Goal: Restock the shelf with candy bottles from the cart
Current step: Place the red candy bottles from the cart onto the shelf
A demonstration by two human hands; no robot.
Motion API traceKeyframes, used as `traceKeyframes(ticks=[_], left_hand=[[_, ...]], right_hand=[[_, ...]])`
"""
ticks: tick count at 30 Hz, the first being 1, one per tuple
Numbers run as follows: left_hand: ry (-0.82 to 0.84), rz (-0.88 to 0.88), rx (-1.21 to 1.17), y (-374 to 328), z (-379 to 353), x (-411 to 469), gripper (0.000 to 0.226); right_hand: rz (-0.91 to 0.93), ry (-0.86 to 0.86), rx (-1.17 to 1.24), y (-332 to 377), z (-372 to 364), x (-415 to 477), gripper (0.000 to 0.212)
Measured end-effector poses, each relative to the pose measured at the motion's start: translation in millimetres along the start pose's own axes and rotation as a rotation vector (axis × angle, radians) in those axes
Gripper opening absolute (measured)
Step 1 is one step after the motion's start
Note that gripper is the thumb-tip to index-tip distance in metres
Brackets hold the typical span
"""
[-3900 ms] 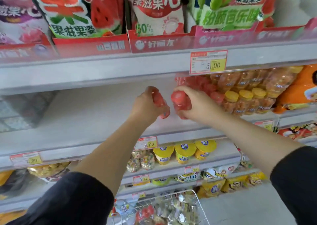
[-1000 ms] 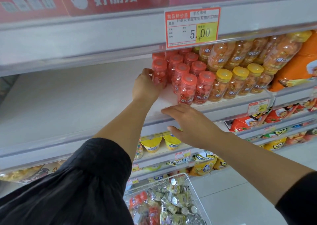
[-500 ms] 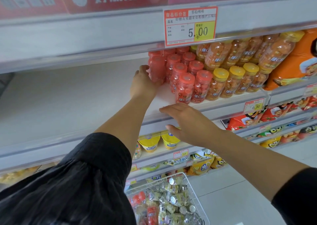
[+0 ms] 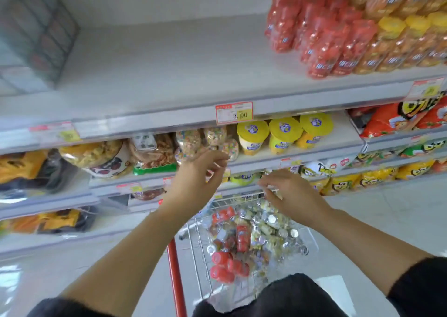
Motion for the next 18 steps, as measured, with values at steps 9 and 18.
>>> traceKeyframes(ticks=[9, 18], left_hand=[[0.453, 0.386, 0.256, 169, -109, -118, 0.033], [0.703, 0.128, 1.028, 245, -229, -131, 0.059]], right_hand=[[-0.356, 0.516, 0.152, -16, -190, -74, 0.025], [-0.382, 0.704, 0.157, -40, -334, -115, 0.030]])
Point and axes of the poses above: each hand's wrist, its own x-axis towards the middle knuckle, its own z-axis out of the back of the hand, y = z × x, the point moved 8 cm from there along x, towards the middle knuckle, and after that the axes turned 8 degrees about z, right-handed, at the moved point
